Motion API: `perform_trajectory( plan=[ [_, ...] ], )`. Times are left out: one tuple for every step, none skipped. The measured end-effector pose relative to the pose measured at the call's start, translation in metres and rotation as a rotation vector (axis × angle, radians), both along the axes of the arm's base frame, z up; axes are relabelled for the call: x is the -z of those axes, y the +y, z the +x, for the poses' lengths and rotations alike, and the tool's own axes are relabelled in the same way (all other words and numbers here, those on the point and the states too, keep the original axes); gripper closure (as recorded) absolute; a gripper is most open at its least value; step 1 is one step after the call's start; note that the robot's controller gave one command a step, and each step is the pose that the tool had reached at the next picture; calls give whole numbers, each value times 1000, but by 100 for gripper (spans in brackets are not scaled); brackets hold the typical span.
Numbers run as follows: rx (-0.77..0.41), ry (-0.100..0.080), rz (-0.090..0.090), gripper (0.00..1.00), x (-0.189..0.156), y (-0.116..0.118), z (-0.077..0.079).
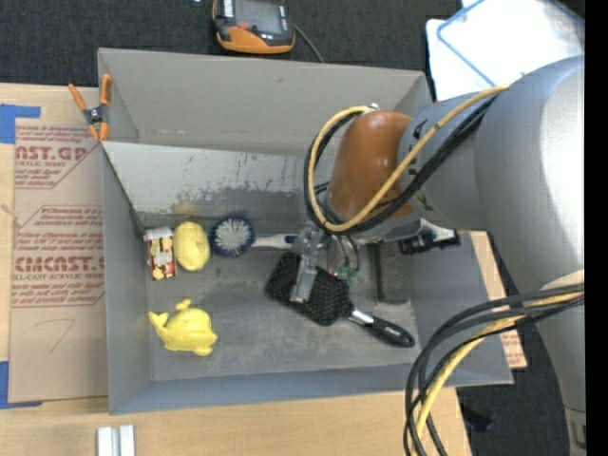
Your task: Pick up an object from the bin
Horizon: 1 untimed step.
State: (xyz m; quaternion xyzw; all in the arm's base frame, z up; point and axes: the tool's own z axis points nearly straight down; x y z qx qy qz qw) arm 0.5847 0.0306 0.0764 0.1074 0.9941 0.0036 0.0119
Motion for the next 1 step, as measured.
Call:
perform_trajectory(
  plan=[
    [-20, -9, -2, 100, -13, 6, -3]
  ],
)
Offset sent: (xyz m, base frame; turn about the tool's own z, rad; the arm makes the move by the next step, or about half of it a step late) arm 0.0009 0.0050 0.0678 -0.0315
